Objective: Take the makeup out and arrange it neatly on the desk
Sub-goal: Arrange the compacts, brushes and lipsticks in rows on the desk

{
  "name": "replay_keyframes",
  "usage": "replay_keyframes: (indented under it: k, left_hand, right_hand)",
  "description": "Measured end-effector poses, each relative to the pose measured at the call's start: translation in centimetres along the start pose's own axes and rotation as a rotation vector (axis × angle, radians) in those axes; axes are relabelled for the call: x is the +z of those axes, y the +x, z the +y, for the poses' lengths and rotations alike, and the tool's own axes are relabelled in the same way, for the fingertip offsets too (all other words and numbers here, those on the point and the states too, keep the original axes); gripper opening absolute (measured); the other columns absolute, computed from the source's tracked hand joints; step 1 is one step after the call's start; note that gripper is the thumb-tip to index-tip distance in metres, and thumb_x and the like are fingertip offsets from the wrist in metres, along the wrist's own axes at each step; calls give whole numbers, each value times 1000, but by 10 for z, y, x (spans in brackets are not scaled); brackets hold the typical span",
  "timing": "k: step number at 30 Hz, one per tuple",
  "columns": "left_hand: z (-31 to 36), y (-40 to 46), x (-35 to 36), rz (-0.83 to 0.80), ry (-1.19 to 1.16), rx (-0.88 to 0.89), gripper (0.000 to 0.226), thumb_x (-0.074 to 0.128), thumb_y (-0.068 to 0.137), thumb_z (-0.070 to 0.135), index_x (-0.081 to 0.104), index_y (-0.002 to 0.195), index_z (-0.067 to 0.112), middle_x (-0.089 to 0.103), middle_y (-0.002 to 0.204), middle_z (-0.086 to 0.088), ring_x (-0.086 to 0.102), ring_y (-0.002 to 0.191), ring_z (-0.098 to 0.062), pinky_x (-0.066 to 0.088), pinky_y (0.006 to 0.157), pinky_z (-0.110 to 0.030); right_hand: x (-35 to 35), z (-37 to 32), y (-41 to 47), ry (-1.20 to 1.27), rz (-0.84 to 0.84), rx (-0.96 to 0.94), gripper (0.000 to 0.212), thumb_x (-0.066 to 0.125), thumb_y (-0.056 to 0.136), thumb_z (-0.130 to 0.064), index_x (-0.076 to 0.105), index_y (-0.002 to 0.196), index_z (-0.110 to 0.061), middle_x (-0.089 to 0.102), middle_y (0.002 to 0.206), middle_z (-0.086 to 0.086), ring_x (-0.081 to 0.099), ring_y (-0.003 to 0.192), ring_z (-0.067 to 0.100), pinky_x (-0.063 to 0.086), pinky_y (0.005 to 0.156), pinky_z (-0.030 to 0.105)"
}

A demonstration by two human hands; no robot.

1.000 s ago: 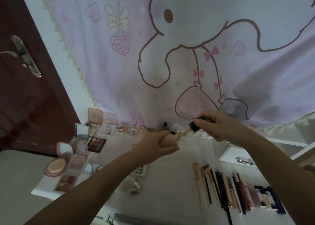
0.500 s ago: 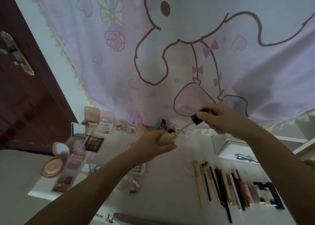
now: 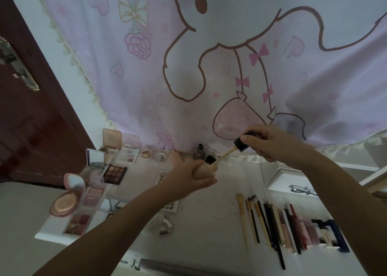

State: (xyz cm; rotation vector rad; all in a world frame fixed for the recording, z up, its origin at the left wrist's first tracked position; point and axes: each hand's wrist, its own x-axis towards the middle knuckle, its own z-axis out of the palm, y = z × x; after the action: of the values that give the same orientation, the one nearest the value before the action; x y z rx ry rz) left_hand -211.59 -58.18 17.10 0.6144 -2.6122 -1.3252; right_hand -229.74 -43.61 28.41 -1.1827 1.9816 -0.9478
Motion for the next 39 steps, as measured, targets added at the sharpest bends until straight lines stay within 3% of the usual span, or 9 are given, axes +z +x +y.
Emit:
replay_keyframes:
  k: [4, 9, 13, 16, 18, 23, 26, 33, 39]
  left_hand:
    - [-4, 2, 6, 4, 2, -48, 38, 68, 79, 47, 59, 107, 23, 57, 88, 8, 56, 74, -6, 47, 64, -15]
    - [-13, 7, 22, -9, -194, -127, 16, 56, 93, 21, 49, 105, 13, 58, 88, -9, 54, 69, -14, 48, 56, -21]
    - [-23, 21, 44, -22, -287, -173, 16, 58, 91, 11, 52, 106, 13, 57, 88, -6, 54, 78, -15, 48, 65, -19]
    - [-36, 43, 69, 70, -192, -251, 24, 66, 83, 34, 59, 102, 21, 63, 92, -6, 62, 85, -23, 55, 79, -35]
    - [-46, 59, 87, 160, -115, -291, 34, 61, 74, 53, 60, 94, 25, 61, 88, -10, 61, 85, -31, 53, 77, -43]
    - [-48, 92, 124, 206, -121, -420, 35, 65, 84, 33, 60, 115, 17, 49, 104, -5, 53, 99, -26, 44, 88, -32]
    - [-51, 111, 142, 268, -125, -445, 35, 66, 85, 26, 59, 117, 14, 50, 108, -5, 52, 99, -23, 41, 85, -27]
    - [-64, 142, 170, 421, -197, -464, 33, 64, 86, 19, 59, 118, 13, 51, 112, -6, 51, 99, -21, 40, 82, -25]
    - [-67, 155, 183, 476, -260, -446, 35, 63, 87, 18, 57, 121, 13, 49, 120, -6, 54, 103, -24, 47, 92, -36]
  right_hand:
    - [-4, 9, -1, 135, 39, 19, 17, 50, 95, -19, 61, 97, -7, 44, 55, -3, 34, 43, 5, 27, 38, 16]
    - [9, 53, -10, 482, 103, 160, 8, 50, 94, -12, 55, 92, -7, 63, 73, 8, 57, 61, 12, 42, 44, 19]
    - [41, 110, -13, 709, 69, 283, 19, 51, 93, -7, 58, 110, -8, 70, 99, 8, 66, 87, 17, 57, 65, 27]
    - [69, 148, -7, 789, 123, 315, 24, 49, 94, -6, 56, 117, -8, 65, 108, 8, 64, 100, 18, 57, 83, 32]
    - [86, 172, 2, 749, 186, 331, 20, 49, 95, -5, 54, 113, -10, 64, 107, 7, 62, 99, 17, 52, 86, 31]
    - [102, 217, 34, 324, 297, 318, 20, 51, 93, -4, 50, 111, -15, 58, 106, 3, 58, 100, 24, 47, 79, 23]
    - [98, 236, 61, 106, 374, 259, 26, 61, 87, -10, 61, 112, -15, 62, 108, 4, 59, 100, 20, 49, 86, 30]
    - [101, 257, 107, 80, 381, 277, 25, 60, 89, -11, 59, 113, -10, 58, 113, 7, 55, 103, 20, 47, 93, 36]
    - [98, 254, 121, 21, 300, 374, 45, 54, 84, -38, 54, 120, -11, 56, 119, 11, 55, 108, 27, 46, 93, 38]
